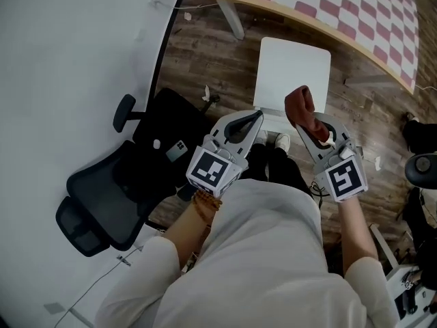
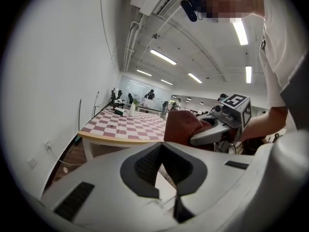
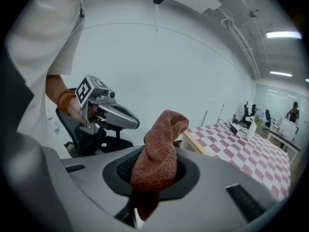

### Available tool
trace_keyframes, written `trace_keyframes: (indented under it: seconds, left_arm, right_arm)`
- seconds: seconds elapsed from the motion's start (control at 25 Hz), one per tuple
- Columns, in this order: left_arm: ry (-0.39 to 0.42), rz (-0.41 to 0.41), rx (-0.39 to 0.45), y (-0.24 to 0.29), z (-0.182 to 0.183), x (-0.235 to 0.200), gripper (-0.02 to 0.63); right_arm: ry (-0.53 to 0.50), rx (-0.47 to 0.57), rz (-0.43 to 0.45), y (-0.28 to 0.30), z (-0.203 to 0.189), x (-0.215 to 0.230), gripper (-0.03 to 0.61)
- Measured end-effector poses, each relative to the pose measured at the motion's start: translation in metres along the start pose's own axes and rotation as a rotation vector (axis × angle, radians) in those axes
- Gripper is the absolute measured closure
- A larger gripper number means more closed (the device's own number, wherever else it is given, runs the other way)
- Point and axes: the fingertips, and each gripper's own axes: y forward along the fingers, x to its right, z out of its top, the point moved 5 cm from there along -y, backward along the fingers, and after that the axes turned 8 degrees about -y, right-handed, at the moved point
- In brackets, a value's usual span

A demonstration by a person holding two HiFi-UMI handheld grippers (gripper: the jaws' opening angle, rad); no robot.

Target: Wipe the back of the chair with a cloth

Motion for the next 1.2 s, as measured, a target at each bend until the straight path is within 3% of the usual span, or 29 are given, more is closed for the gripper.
trace_keyframes:
  seconds: [0.24,0.4,0.84,1.2]
  left_arm:
    - [0.082,-0.056,-0.169,0.019,-0.026,-0.017,0.603]
    - [0.079,-0.088,-0.245,0.030,-0.041,-0.024,0.603]
    - [0.008,-0.079,-0.333,0.059,-0.076,-0.044,0.601]
    - [-0.021,-0.069,-0.343,0.065,-0.087,-0.049,0.601]
  right_arm:
    - [-0.352,-0.201,0.234,0.060,-0.049,0.001,0.494]
    - [-0.490,-0.319,0.397,0.094,-0.086,-0.007,0.494]
    - [-0.648,-0.469,0.765,0.171,-0.183,-0.030,0.494]
    - [-0.751,-0.547,0.961,0.208,-0.241,-0.049,0.494]
